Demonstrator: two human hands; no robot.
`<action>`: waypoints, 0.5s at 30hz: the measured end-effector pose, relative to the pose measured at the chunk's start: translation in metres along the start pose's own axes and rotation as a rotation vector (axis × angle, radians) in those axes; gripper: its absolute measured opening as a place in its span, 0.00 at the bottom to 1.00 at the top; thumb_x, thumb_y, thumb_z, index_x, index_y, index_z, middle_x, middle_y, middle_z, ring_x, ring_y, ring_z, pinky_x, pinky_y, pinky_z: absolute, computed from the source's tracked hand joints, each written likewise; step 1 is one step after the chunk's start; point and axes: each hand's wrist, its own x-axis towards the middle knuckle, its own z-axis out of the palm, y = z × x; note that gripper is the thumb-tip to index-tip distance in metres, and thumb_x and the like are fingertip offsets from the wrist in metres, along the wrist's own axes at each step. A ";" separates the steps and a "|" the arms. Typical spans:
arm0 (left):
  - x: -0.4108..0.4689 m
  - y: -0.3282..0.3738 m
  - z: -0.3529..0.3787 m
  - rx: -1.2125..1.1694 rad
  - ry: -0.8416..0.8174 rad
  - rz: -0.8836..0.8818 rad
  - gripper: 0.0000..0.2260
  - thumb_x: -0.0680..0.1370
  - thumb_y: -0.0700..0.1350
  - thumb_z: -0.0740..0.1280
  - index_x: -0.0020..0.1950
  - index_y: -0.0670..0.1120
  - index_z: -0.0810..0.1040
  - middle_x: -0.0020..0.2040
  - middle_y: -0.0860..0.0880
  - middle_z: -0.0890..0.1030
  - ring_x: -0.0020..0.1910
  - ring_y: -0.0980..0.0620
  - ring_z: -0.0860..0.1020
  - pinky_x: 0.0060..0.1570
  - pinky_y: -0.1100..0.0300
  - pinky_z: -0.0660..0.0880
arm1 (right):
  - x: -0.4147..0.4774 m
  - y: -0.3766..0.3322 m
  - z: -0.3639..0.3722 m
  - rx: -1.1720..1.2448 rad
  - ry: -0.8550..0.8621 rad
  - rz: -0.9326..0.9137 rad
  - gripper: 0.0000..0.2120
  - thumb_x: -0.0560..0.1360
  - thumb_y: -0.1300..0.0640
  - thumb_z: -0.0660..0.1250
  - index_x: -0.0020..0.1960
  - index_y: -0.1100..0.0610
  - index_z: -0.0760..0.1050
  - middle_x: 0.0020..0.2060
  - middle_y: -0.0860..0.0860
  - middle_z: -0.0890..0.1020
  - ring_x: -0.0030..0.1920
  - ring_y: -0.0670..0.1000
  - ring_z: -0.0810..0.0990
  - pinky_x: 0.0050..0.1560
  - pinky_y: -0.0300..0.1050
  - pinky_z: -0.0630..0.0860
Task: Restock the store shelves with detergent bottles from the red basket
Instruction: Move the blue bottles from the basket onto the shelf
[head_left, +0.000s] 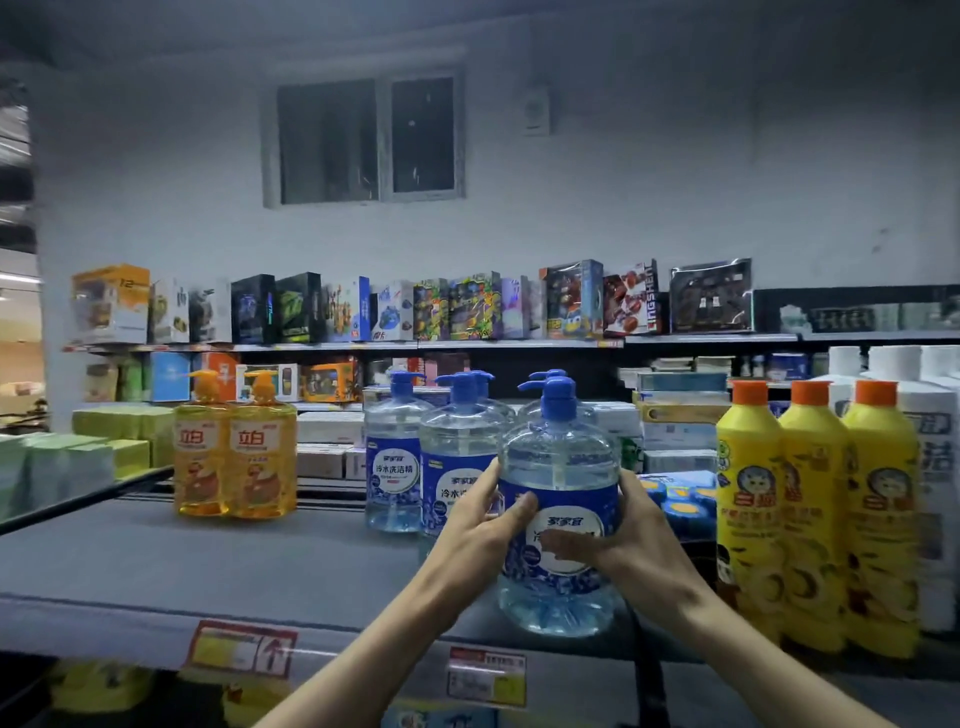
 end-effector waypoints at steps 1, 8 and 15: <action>-0.001 -0.001 0.000 -0.013 0.001 0.015 0.18 0.86 0.40 0.64 0.75 0.49 0.72 0.61 0.50 0.86 0.56 0.55 0.86 0.49 0.62 0.83 | 0.000 0.001 0.000 -0.004 -0.001 0.007 0.42 0.62 0.50 0.89 0.69 0.51 0.72 0.59 0.49 0.87 0.57 0.52 0.88 0.53 0.57 0.86; -0.001 -0.009 -0.006 0.047 -0.018 0.001 0.26 0.84 0.54 0.67 0.82 0.54 0.65 0.69 0.50 0.80 0.66 0.52 0.82 0.64 0.49 0.81 | -0.008 -0.008 0.005 -0.040 -0.005 0.071 0.45 0.58 0.38 0.88 0.68 0.47 0.72 0.59 0.48 0.87 0.57 0.51 0.87 0.56 0.59 0.85; -0.024 -0.026 -0.019 0.451 -0.078 -0.072 0.16 0.82 0.50 0.72 0.65 0.64 0.72 0.63 0.58 0.81 0.55 0.64 0.81 0.59 0.61 0.81 | -0.042 -0.015 0.008 -0.413 0.011 0.167 0.37 0.65 0.41 0.85 0.67 0.41 0.68 0.53 0.37 0.85 0.51 0.34 0.83 0.47 0.26 0.74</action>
